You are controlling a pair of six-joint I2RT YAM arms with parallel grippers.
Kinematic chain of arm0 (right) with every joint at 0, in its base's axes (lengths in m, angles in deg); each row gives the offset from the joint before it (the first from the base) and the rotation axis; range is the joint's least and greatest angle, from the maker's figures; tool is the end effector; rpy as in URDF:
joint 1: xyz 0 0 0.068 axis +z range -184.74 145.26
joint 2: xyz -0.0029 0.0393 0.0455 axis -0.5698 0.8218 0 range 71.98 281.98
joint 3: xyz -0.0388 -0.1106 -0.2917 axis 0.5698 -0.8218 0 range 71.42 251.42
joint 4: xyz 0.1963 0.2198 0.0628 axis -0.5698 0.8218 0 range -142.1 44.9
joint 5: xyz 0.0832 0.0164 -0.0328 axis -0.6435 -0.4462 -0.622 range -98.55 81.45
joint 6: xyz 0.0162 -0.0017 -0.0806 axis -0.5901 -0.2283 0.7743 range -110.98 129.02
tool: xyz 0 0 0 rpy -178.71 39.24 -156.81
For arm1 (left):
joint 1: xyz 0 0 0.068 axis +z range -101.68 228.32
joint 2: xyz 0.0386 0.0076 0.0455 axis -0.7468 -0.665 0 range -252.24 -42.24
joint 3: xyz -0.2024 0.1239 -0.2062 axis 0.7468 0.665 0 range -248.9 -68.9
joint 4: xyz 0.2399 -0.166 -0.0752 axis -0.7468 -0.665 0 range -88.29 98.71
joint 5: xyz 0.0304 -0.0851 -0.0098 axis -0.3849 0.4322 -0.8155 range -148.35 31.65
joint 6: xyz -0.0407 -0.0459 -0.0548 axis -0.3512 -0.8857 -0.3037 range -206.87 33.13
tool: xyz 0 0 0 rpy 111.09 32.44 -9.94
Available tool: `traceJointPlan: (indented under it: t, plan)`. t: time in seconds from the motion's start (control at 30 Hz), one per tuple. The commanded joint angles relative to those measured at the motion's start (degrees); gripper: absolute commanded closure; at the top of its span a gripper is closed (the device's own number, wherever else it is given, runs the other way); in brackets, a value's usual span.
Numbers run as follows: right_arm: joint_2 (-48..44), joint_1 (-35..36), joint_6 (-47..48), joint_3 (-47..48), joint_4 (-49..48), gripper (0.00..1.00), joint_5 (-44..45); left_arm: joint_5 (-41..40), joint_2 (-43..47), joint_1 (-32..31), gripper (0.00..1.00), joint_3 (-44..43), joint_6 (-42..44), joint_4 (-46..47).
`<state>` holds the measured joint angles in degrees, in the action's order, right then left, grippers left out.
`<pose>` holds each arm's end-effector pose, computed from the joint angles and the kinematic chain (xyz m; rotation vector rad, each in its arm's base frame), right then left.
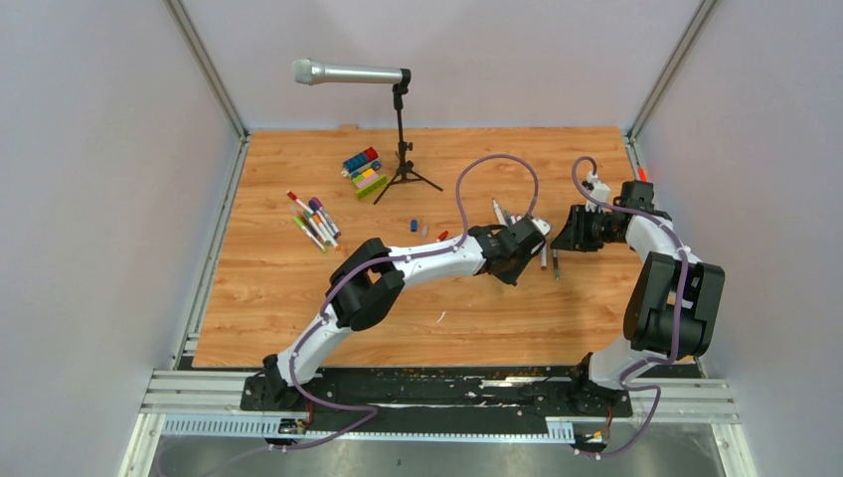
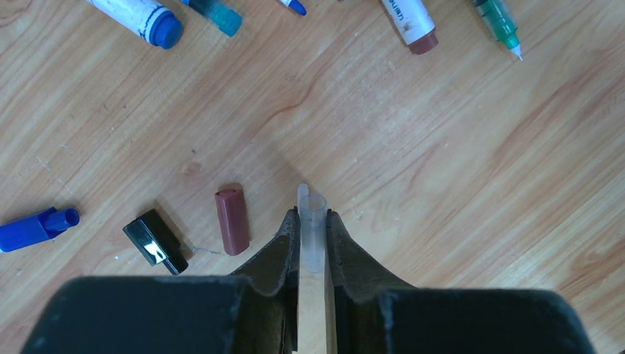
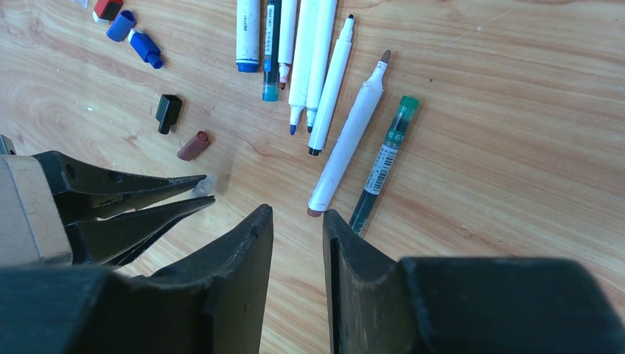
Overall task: Open the pen caps
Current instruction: Place the pen cap at the center of the board.
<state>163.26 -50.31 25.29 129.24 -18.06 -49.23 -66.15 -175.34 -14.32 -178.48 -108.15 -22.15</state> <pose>0.3483 -0.0486 0.1934 -0.1979 2.4778 0.7485 0.2850 -0.5295 0.1601 0.8514 2.4144 -0.4200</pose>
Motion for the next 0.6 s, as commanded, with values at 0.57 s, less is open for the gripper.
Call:
traceJointPlan:
  t: [0.57]
  plan:
    - [-1.8, -0.3, 1.2, 2.3, 0.1, 0.68, -1.8, -0.7, -0.5, 0.4, 0.71, -3.1, 1.0, -1.2]
